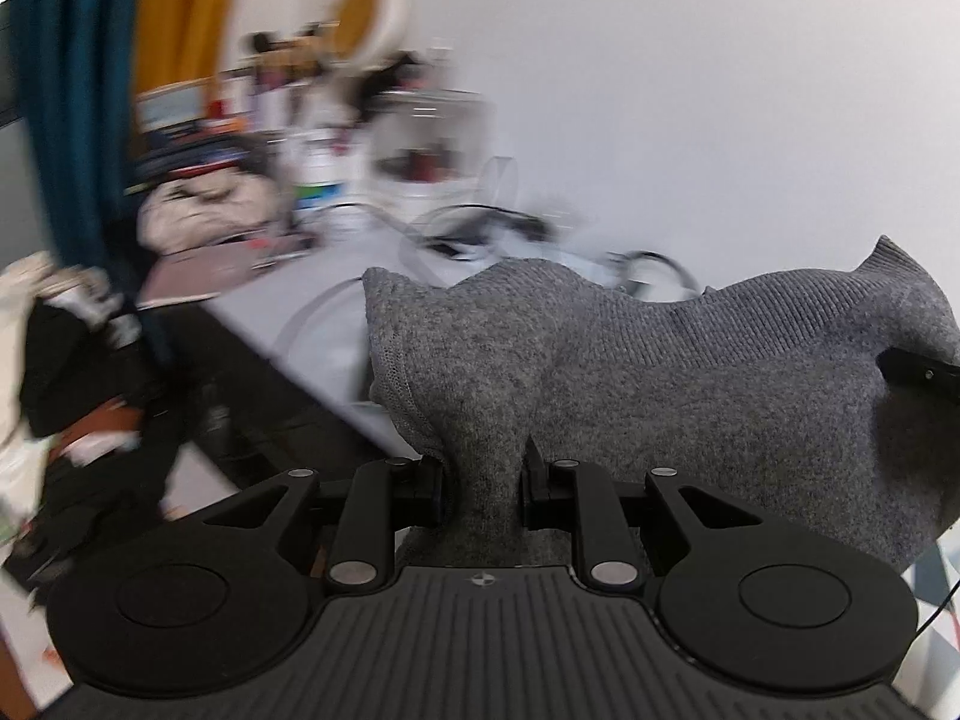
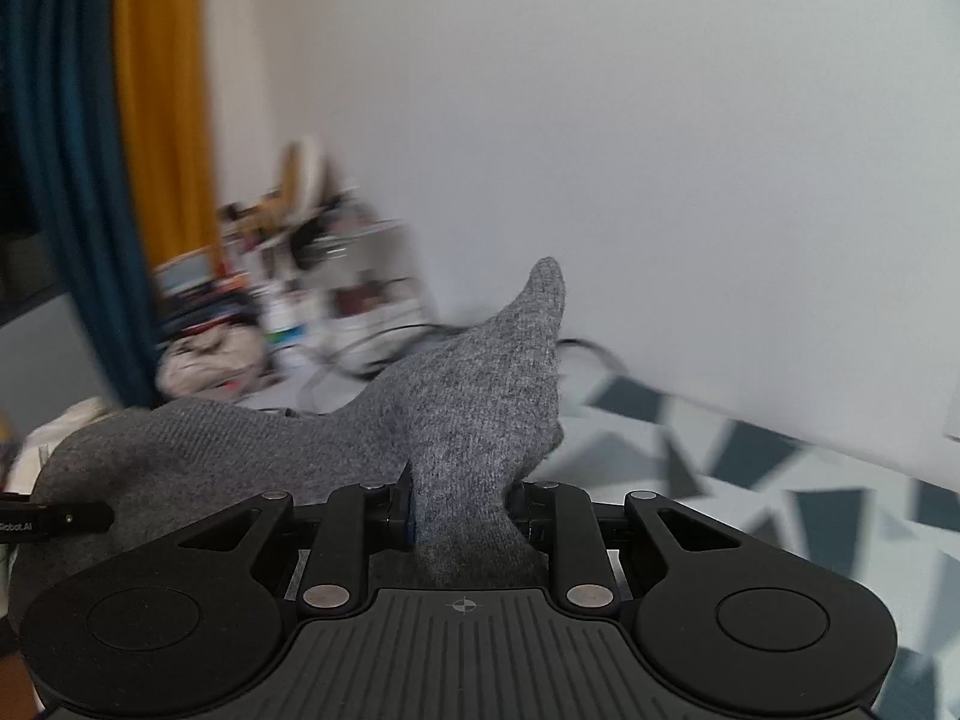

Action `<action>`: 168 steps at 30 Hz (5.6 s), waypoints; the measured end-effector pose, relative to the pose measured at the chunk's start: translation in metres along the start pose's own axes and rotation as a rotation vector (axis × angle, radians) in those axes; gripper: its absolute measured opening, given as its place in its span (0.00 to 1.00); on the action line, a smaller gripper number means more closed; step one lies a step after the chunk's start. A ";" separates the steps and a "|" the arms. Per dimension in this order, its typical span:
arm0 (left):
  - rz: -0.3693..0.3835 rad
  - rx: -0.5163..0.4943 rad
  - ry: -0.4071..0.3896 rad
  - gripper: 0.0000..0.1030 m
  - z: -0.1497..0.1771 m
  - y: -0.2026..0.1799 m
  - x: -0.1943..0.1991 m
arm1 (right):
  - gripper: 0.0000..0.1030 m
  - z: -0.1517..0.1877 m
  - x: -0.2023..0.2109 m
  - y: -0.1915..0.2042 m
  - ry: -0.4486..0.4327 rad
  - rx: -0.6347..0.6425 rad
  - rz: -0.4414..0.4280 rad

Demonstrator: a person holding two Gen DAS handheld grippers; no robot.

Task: Fold clothes
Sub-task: 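Grasp the folded sweater edges with both grippers and lift it, then carry the lifted sweater with both grippers toward the chair stack, then lower the sweater onto the clothes stack and open both grippers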

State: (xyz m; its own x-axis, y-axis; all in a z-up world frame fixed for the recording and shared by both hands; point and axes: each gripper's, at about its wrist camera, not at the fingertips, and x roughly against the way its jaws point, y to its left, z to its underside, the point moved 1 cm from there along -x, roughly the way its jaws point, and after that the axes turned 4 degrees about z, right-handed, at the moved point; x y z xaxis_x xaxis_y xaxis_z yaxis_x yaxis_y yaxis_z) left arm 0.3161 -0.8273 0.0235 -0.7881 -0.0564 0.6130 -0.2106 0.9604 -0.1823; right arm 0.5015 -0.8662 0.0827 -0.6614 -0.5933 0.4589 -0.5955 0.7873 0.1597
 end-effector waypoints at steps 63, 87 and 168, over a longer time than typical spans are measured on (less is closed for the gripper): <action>-0.851 0.597 -0.053 0.21 0.099 0.887 0.358 | 0.20 0.109 -0.196 0.978 0.329 0.364 -0.789; -0.673 0.577 -0.060 0.21 0.079 1.248 0.385 | 0.20 0.137 -0.327 1.286 0.324 0.323 -0.523; -0.719 0.640 0.307 0.66 0.073 1.625 0.269 | 0.41 0.179 -0.769 1.444 0.687 0.121 -0.153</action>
State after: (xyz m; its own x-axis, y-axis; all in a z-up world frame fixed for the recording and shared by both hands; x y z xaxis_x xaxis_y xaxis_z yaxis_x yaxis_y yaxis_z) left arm -0.2803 0.6988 -0.1638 -0.1883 -0.4046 0.8949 -0.9188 0.3944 -0.0150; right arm 0.0683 0.6972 -0.1961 -0.1536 -0.4245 0.8923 -0.7316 0.6558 0.1861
